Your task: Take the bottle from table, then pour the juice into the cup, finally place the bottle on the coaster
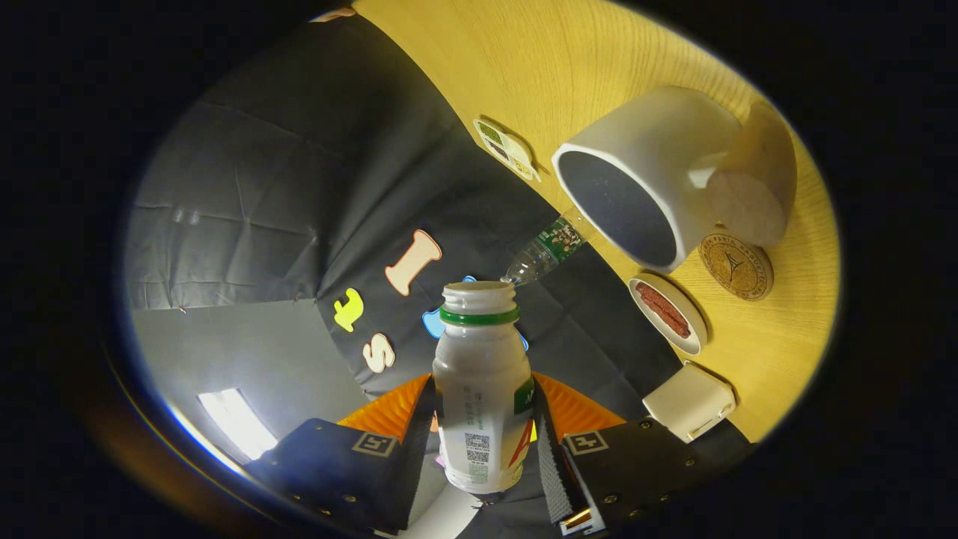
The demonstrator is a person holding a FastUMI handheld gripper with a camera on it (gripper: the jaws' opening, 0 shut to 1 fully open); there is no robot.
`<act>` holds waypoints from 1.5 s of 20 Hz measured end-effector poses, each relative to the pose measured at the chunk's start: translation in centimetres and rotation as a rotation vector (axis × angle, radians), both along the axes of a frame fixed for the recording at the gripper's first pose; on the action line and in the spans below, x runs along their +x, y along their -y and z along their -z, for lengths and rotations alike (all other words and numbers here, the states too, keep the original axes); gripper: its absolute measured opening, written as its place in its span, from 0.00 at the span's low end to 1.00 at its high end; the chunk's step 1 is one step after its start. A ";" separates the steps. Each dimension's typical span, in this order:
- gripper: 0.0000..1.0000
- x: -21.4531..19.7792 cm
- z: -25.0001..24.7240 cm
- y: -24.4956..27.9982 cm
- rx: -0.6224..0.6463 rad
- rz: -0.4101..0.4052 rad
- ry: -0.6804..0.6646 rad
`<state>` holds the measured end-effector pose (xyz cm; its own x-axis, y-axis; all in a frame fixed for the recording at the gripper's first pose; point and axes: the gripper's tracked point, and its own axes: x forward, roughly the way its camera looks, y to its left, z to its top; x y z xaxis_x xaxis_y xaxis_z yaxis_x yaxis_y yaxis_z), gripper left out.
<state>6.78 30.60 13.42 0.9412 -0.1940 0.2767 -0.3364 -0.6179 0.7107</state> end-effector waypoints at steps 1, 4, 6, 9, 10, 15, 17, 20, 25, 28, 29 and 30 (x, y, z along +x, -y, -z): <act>0.67 0.0 0.0 -0.2 0.004 -0.001 0.002; 0.67 0.2 0.1 -0.3 0.013 -0.005 -0.001; 0.67 0.2 0.3 -0.3 0.012 -0.004 -0.002; 0.66 0.3 0.3 -0.6 -0.064 0.000 -0.025; 0.66 0.7 1.0 -1.4 -0.157 -0.007 -0.071; 0.67 1.0 4.1 -3.7 -0.715 -0.001 -0.265; 0.66 1.0 4.1 -4.2 -0.906 0.026 -0.285; 0.66 1.6 5.2 -4.5 -1.145 0.056 -0.322; 0.66 2.5 6.0 -4.9 -1.491 0.117 -0.401; 0.67 3.3 6.9 -5.0 -1.688 0.151 -0.458; 0.67 3.6 7.3 -5.0 -1.742 0.164 -0.486; 0.67 3.9 7.7 -5.1 -1.790 0.169 -0.503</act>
